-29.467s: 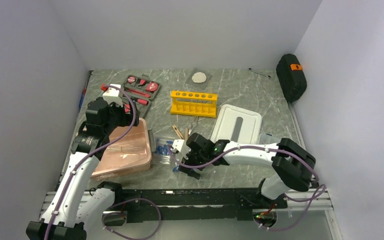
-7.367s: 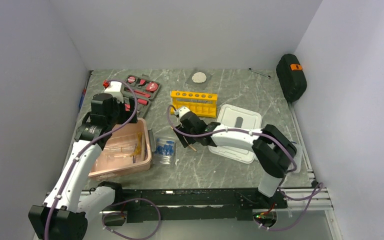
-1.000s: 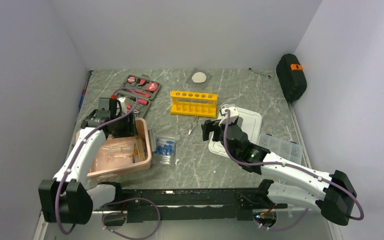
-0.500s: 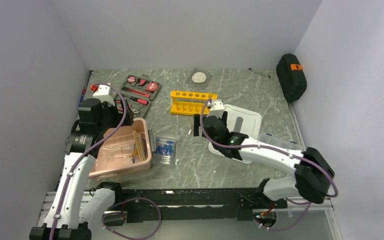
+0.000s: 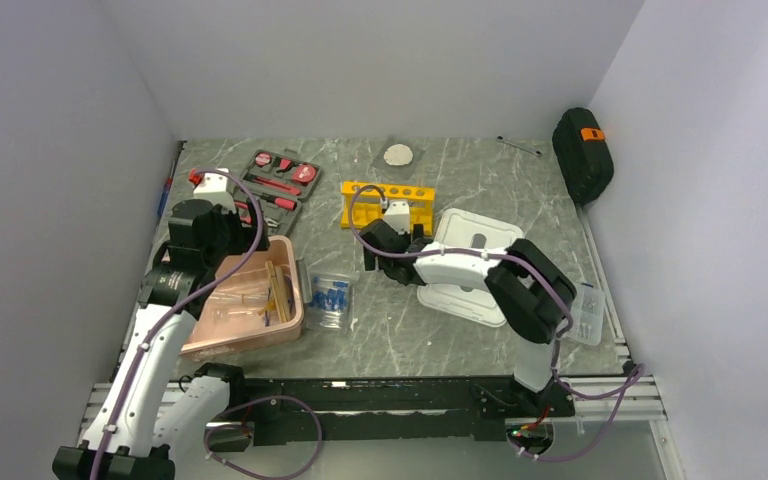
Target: Organize the chemistry lab equipment
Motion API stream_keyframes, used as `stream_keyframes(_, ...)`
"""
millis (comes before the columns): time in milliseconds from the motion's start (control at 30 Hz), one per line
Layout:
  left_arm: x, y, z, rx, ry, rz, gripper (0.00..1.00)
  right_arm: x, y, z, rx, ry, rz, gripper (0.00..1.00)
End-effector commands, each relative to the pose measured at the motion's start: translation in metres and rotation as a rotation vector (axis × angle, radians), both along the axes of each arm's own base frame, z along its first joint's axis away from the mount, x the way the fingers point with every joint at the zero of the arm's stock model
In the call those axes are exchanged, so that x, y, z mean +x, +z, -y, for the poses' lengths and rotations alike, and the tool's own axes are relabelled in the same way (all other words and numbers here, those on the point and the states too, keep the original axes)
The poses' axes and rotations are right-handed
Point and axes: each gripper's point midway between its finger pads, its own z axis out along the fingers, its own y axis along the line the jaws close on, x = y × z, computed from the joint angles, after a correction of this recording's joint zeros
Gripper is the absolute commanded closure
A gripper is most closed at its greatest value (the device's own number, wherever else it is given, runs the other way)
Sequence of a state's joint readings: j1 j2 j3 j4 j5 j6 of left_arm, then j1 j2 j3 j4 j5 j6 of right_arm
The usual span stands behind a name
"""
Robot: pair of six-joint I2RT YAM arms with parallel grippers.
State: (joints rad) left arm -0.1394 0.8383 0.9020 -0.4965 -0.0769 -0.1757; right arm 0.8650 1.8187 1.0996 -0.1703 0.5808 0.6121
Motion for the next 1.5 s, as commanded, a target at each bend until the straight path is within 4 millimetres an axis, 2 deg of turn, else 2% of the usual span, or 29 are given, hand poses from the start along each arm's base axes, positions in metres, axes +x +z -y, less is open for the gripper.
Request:
stream_keyframes(0, 0.001, 0.011, -0.001, 0.030, 0.006, 0.050, 0.00, 0.017, 0.004, -0.010, 0.033, -0.035, -0.001, 0.09)
stream_keyframes(167, 0.000, 0.012, 0.002, 0.034, -0.003, 0.053, 0.01, 0.027, -0.012, -0.004, 0.021, -0.055, -0.023, 0.13)
stream_keyframes(400, 0.000, 0.012, 0.003, 0.033, -0.005, 0.055, 0.01, 0.033, -0.030, -0.005, 0.033, -0.032, -0.049, 0.27)
stream_keyframes(633, 0.001, 0.010, 0.005, 0.029, -0.011, 0.050, 0.01, 0.037, -0.042, 0.000, 0.036, -0.029, -0.075, 0.51)
stream_keyframes(800, 0.002, 0.009, 0.005, 0.028, -0.012, 0.049, 0.01, 0.035, -0.041, 0.006, 0.049, -0.027, -0.080, 0.74)
stream_keyframes(933, 0.002, 0.008, 0.006, 0.028, -0.014, 0.049, 0.00, 0.031, -0.037, 0.011, 0.036, -0.031, -0.080, 0.85)
stream_keyframes(1167, 0.002, 0.008, 0.006, 0.025, -0.017, 0.047, 0.01, 0.027, -0.040, 0.032, -0.048, -0.055, -0.084, 1.00)
stream_keyframes(1300, 0.002, 0.008, 0.006, 0.026, -0.016, 0.048, 0.01, 0.025, -0.041, 0.042, -0.088, -0.046, -0.086, 1.00)
stream_keyframes(1467, 0.001, 0.008, 0.007, 0.027, -0.020, 0.047, 0.01, 0.020, -0.035, 0.025, -0.041, 0.084, -0.088, 1.00)
